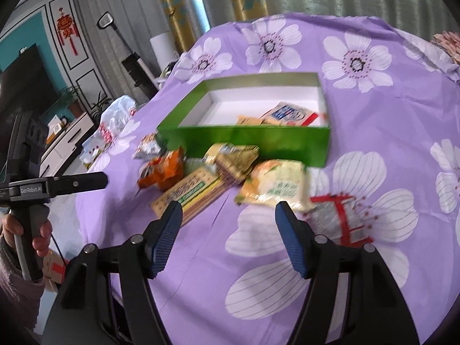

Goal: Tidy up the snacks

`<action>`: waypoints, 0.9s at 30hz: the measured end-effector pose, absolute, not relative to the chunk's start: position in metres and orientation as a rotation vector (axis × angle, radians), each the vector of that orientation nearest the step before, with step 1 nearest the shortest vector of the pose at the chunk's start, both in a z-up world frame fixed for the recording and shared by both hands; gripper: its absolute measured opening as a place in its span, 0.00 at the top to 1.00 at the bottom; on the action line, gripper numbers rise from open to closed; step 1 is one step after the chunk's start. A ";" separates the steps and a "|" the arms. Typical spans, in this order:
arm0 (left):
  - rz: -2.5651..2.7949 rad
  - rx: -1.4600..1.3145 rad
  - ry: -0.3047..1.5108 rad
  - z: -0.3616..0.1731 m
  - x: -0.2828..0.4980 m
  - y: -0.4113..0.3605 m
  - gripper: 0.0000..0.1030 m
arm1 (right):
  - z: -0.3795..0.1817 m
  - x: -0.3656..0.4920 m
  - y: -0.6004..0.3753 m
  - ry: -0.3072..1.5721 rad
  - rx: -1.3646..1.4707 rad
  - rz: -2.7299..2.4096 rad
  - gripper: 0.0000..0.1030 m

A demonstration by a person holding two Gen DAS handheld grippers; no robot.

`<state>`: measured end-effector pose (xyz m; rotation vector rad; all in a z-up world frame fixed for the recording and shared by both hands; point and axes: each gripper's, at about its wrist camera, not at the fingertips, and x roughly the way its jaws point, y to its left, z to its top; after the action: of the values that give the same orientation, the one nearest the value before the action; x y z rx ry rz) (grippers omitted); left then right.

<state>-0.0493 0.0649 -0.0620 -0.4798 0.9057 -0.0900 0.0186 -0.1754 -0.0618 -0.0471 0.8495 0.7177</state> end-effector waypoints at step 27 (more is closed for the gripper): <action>-0.319 -0.475 1.006 -0.109 -0.005 0.016 0.22 | -0.121 0.010 -0.118 0.999 -0.121 0.859 0.34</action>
<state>-0.0046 0.0158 -0.1089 -0.4749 1.0060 -0.3190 0.0099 -0.1177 -0.1213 -0.1211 0.9987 0.8586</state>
